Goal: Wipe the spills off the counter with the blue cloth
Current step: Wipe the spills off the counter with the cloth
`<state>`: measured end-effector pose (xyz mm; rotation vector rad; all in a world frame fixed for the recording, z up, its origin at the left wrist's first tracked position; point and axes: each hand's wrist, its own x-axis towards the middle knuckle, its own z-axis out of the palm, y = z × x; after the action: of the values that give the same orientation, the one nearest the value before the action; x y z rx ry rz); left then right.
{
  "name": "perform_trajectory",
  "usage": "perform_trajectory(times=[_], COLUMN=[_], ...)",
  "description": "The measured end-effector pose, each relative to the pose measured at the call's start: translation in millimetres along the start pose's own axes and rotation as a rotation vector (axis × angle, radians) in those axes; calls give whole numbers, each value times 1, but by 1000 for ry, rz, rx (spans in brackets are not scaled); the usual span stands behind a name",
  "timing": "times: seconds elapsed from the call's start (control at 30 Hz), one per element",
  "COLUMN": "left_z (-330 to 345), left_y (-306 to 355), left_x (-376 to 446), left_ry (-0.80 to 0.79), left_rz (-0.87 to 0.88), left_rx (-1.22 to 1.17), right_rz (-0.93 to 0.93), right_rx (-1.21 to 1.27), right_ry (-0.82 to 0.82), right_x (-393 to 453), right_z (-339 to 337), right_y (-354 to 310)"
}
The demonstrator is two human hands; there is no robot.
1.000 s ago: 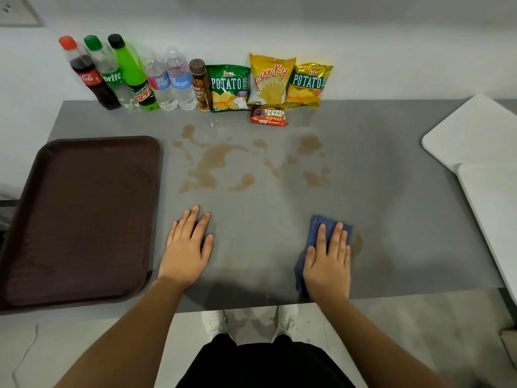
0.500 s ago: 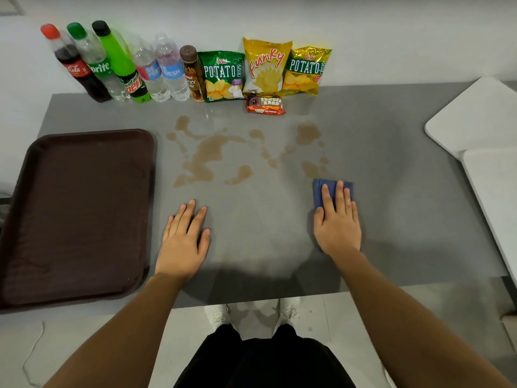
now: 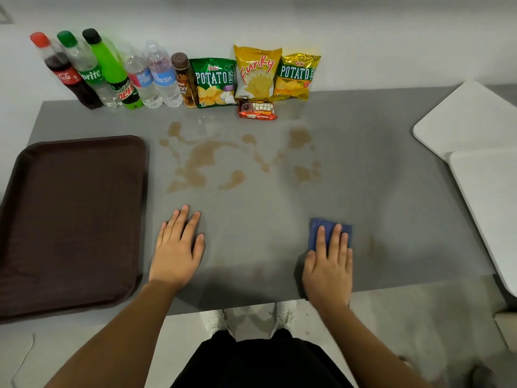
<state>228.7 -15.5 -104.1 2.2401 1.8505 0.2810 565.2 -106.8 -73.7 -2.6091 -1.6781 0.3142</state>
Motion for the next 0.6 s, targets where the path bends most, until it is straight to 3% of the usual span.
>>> perform_trajectory(times=[0.23,0.6], left_z=[3,2], left_y=[-3,-3], left_x=[0,0], left_ry=[-9,-3], left_rz=[-1,0], left_rx=[5,1], right_rz=[-188,-131], right_rx=[24,23], right_ry=[-22,-7], right_x=[33,104], right_z=[4,-28], right_y=[-27,68])
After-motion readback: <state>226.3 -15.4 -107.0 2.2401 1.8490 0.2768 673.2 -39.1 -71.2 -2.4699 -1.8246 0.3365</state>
